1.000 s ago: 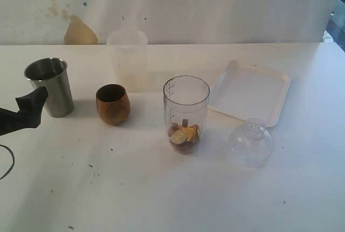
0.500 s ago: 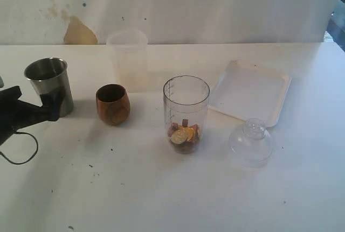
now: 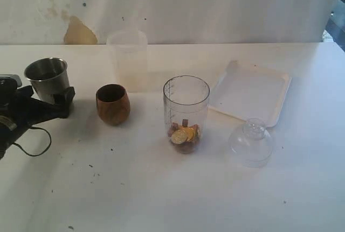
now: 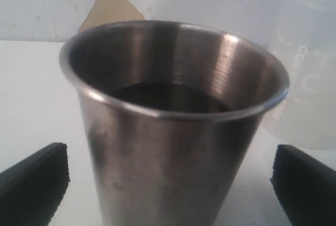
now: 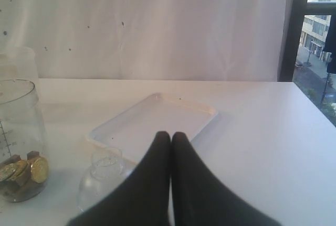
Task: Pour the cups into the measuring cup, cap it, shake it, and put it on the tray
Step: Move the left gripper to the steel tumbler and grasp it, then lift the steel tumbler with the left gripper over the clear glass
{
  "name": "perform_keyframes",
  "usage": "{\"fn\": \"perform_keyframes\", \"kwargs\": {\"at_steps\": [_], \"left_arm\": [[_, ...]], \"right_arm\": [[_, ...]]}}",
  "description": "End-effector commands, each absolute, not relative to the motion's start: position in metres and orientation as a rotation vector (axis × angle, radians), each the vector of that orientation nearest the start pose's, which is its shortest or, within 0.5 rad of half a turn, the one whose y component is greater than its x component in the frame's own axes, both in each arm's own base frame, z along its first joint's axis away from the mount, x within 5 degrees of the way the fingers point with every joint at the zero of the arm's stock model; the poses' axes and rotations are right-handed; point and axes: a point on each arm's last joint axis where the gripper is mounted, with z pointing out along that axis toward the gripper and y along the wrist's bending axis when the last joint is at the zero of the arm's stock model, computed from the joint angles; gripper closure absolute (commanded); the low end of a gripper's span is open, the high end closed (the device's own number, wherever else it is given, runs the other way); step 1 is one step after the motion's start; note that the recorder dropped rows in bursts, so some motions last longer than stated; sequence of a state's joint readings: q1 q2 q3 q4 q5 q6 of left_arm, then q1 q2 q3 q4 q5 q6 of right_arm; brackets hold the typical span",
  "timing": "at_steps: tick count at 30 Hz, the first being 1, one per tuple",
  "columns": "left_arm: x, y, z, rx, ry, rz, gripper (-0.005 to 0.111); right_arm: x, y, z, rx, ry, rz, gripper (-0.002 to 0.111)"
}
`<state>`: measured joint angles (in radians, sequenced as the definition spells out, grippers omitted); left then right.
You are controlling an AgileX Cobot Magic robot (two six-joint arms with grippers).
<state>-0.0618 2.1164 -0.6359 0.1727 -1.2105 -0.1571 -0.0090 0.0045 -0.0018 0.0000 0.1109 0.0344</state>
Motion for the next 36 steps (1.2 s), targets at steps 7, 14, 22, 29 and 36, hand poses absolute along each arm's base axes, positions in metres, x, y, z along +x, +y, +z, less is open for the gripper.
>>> {"fn": "perform_keyframes", "kwargs": {"at_steps": [7,14,22,29,36], "left_arm": [[0.360,-0.035,0.090,0.066,1.677,-0.244,0.001],[0.374,-0.036,0.083,0.050,1.663,-0.262,0.001],[0.373,-0.035,0.071,0.051,1.693,-0.253,0.001],[0.384,-0.036,0.077,0.053,1.655,-0.253,0.001],[0.386,-0.036,0.079,0.056,1.646,-0.251,0.001]], "right_arm": [[0.056,-0.001,0.203,0.041,1.594,0.020,0.108],[0.056,-0.001,0.203,0.041,1.594,0.020,0.108],[0.056,-0.001,0.203,0.041,1.594,0.020,0.108],[0.056,-0.001,0.203,0.041,1.594,0.020,0.108],[0.056,-0.001,0.203,0.041,1.594,0.020,0.108]]}}
